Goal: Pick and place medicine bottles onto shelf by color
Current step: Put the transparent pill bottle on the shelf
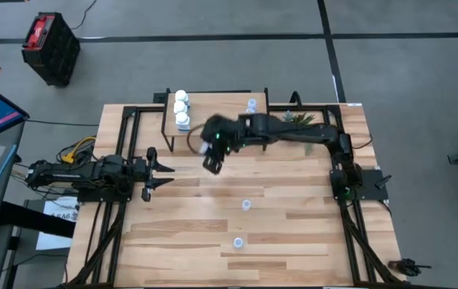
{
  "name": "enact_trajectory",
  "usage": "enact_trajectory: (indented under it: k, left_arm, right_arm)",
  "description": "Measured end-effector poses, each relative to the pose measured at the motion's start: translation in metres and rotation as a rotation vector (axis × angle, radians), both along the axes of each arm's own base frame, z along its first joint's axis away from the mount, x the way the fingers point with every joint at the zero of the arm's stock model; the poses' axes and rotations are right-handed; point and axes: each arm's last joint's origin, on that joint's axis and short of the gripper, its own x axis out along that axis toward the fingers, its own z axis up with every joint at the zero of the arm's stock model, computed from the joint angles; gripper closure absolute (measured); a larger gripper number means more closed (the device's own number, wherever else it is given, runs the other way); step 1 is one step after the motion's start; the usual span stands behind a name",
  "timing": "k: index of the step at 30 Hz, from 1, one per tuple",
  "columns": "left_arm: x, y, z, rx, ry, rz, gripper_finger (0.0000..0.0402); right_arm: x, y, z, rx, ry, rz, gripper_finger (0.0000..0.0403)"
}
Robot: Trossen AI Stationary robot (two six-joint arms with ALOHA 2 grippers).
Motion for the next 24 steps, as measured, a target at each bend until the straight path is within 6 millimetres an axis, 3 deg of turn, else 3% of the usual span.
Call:
enact_trajectory:
  k: [4,9,18,24]
  left_arm:
    - [0.0,0.0,0.0,0.0,0.0,0.0,0.0269]
    - [0.0,0.0,0.0,0.0,0.0,0.0,0.0269]
    - [0.0,0.0,0.0,0.0,0.0,0.0,0.0269]
    - [0.0,0.0,0.0,0.0,-0.001,0.0,0.0269]
  right_arm:
    - [-0.004,-0.022,0.023,-0.014,-0.078,-0.044,0.0258]
    - [-0.012,-0.06,0.03,-0.025,-0.098,-0.127,0.0262]
    - [-0.017,-0.121,0.016,-0.067,-0.066,-0.165,0.0257]
    - [-0.015,-0.147,-0.004,-0.076,-0.005,-0.15,0.0258]
